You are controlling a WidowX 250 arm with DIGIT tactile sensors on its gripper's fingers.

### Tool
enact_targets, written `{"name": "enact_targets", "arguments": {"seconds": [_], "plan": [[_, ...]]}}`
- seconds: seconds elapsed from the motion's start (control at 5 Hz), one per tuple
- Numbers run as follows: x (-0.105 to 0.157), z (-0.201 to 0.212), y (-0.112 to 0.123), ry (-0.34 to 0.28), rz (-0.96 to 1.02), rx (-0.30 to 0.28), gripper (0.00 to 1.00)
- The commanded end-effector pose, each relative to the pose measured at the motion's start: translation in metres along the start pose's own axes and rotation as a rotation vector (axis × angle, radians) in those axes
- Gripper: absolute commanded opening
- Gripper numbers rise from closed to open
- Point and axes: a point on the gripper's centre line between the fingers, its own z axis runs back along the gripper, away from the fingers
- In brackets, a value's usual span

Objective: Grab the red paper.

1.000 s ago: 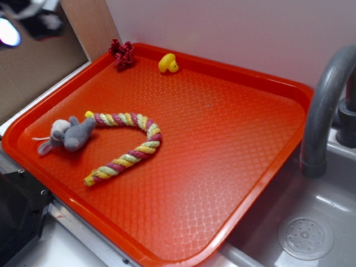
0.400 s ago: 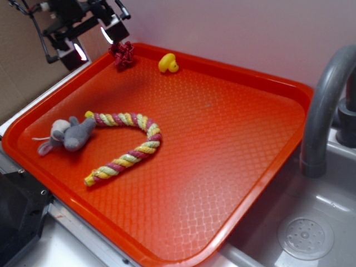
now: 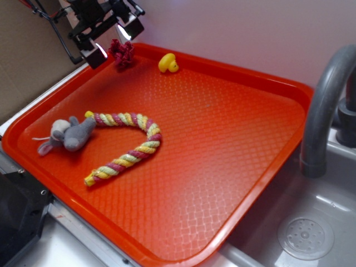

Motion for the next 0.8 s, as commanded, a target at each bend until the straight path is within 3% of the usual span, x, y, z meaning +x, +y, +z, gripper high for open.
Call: {"name": "enact_targets", "arguments": {"seconds": [0.0,0.4,0.6], "plan": [[0.048,0.006,0.004,-0.112,0.116,-0.021,1.00],[0.065,-0.005,0.008,-0.229,0.051,0.017,1.00],[0.071,-0.031,0.003,-0.032,-0.140,-0.092,1.00]]}}
